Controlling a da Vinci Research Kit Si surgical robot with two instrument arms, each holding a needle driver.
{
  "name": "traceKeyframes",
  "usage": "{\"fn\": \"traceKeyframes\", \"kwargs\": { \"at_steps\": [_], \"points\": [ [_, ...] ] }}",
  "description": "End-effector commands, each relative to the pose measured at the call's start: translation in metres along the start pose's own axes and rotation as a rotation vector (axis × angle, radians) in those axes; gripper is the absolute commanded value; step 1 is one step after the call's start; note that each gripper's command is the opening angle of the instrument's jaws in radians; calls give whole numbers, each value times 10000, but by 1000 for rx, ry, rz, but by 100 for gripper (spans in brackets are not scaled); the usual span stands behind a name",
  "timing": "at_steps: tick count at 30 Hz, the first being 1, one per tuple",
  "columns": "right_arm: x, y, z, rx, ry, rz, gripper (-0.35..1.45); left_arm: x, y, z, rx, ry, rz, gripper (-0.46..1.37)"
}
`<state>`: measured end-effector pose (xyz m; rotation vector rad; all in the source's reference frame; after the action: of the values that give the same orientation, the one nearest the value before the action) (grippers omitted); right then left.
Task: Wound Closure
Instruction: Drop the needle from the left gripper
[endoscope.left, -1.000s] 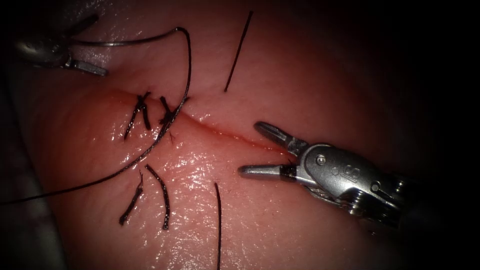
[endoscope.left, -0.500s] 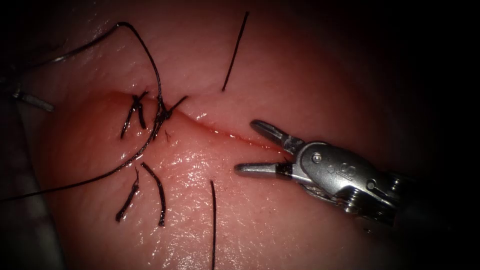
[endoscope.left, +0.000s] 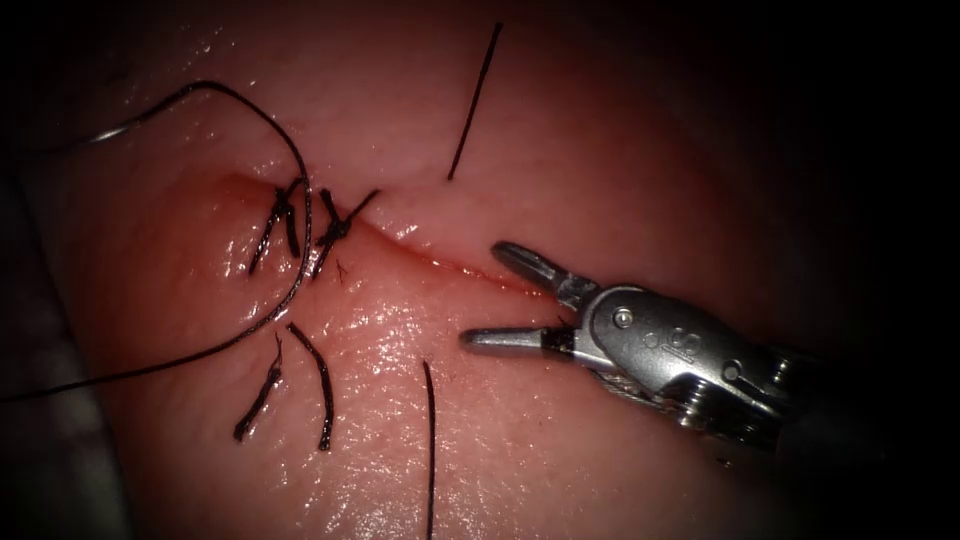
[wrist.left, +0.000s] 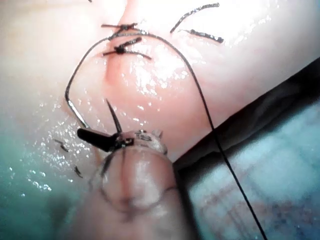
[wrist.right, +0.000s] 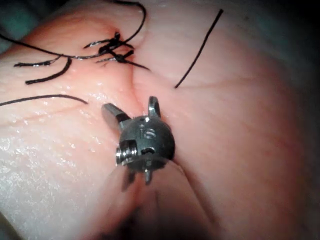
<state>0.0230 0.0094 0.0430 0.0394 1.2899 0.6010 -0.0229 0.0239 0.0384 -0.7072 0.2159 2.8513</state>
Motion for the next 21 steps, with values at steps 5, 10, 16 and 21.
{"fn": "traceKeyframes", "kwargs": {
  "at_steps": [5, 10, 16, 21],
  "points": [
    [-2, -1, -2, 10, 1, -3, 135, 49, -6, 14, -11, 5, 26, 94],
    [-5, -3, -3, 13, 3, -5, 135, 85, 3, 33, -40, 32, 19, 91],
    [-5, -4, -2, 12, 3, -6, 135, 127, 22, 56, -95, 96, 5, 91],
    [-5, -6, -2, 13, 4, -7, 136, 162, 37, 80, -119, 147, 18, 91]
  ]
}}
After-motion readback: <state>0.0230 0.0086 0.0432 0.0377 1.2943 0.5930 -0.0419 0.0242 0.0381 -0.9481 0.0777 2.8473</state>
